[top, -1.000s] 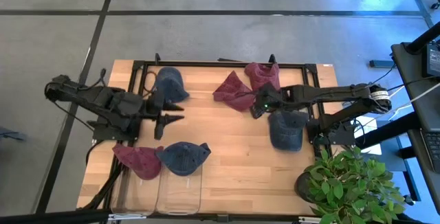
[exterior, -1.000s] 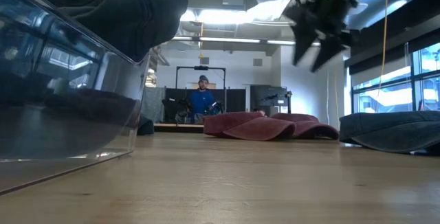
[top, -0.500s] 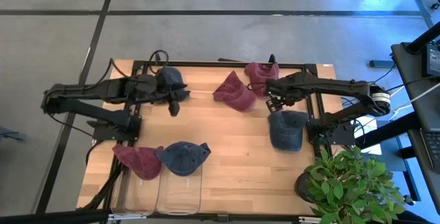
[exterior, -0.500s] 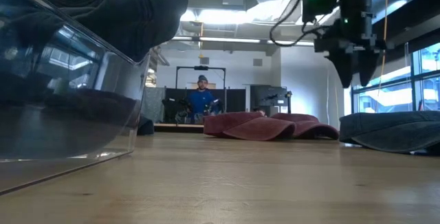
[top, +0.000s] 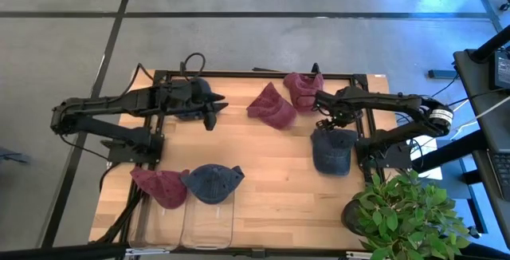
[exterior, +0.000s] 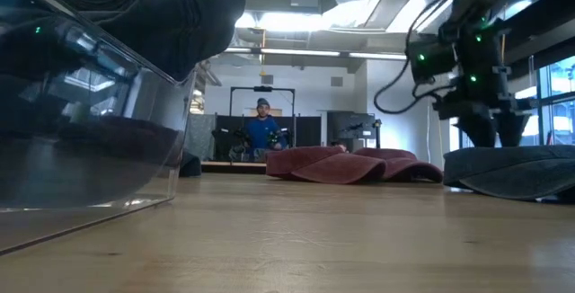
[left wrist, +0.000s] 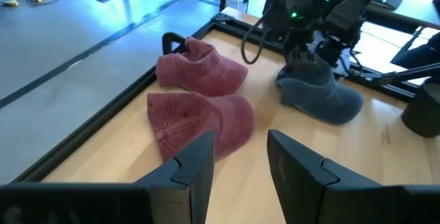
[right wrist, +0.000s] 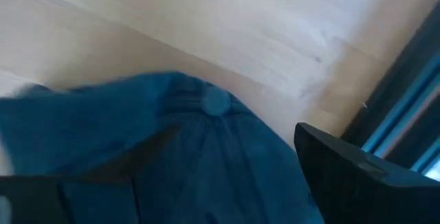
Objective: Pick & Place hat
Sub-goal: Put the bottom blue cap into the right transparent bin
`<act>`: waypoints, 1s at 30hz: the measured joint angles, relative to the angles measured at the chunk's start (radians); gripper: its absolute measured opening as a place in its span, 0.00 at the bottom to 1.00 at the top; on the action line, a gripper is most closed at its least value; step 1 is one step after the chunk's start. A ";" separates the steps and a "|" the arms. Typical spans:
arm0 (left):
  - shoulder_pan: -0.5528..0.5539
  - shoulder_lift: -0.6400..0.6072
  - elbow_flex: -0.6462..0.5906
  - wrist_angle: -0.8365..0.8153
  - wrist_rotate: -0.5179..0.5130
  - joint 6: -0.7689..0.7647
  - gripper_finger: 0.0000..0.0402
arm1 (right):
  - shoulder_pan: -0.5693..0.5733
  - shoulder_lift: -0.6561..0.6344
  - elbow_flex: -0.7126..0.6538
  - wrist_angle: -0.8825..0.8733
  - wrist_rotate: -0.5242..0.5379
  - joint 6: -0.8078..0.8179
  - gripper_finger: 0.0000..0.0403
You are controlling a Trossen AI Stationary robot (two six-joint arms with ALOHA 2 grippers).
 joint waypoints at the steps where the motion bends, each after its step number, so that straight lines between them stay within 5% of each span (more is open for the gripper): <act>1: 0.004 0.002 0.000 -0.001 0.000 0.000 0.33 | -0.010 0.000 -0.012 0.007 -0.006 -0.014 0.69; 13: 0.037 0.005 0.000 0.021 0.000 0.000 0.32 | -0.036 0.000 -0.156 0.203 -0.081 -0.065 0.64; 27: 0.037 0.009 0.000 0.021 -0.031 0.000 0.32 | -0.036 0.000 -0.167 0.262 -0.102 -0.069 0.07; 30: 0.036 0.009 0.000 0.021 -0.031 0.000 0.33 | -0.036 0.000 -0.167 0.265 -0.102 -0.090 0.04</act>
